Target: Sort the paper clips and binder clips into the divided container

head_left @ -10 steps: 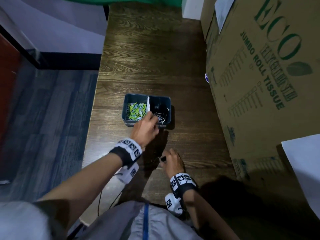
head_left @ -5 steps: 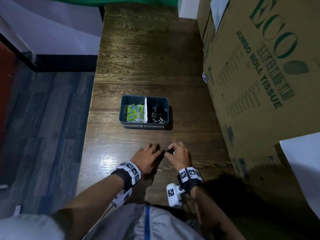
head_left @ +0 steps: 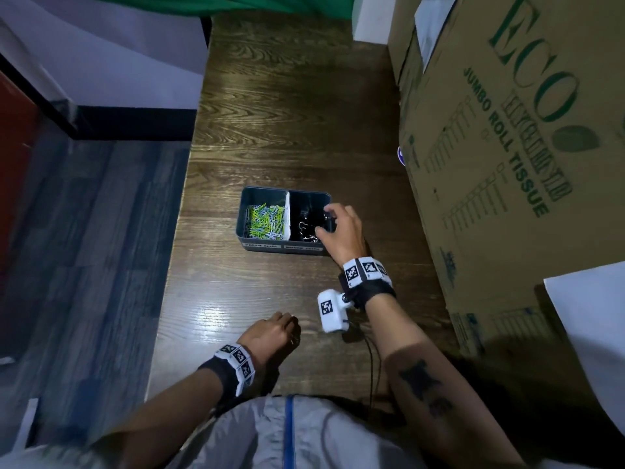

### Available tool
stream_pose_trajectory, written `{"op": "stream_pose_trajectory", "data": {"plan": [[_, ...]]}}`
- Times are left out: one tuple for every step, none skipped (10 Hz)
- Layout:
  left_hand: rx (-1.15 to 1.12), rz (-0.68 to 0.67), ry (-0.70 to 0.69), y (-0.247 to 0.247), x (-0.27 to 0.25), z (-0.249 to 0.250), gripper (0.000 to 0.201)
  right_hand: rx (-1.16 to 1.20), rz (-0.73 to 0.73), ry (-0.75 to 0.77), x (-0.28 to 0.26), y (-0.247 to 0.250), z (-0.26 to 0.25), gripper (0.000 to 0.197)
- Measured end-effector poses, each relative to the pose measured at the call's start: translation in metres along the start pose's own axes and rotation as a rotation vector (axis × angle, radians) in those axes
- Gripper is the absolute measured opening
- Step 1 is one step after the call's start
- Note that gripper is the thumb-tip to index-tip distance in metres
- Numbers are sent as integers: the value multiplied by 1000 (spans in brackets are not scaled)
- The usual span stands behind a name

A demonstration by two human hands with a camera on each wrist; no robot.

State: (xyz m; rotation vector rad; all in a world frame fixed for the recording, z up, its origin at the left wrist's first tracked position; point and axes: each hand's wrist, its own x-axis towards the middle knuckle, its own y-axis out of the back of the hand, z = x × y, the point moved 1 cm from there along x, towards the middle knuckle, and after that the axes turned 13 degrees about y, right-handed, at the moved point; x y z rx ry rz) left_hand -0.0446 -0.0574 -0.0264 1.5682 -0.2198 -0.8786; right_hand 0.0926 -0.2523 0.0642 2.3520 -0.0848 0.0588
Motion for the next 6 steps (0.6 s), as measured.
{"op": "stream_pose_trajectory", "data": {"plan": [[-91,-134,155,13,-3,-5,61,-95,23,44,-30,-7,13,34],[-224,-78,293,25,-6,-7,33,-223,-65,44,-87,-12,31,39],[-416,6,393,49,0,-22,19,-193,-185,-54,-151,-17,55,34],[-491,157,423,91,22,-41,13,-241,-324,-107,-199,-17,72,14],[-623,358,437,150,51,-52,5,-295,-559,-250,-227,-12,76,12],[-639,514,478,191,68,-60,19,-316,-700,-312,-250,-8,81,19]]}}
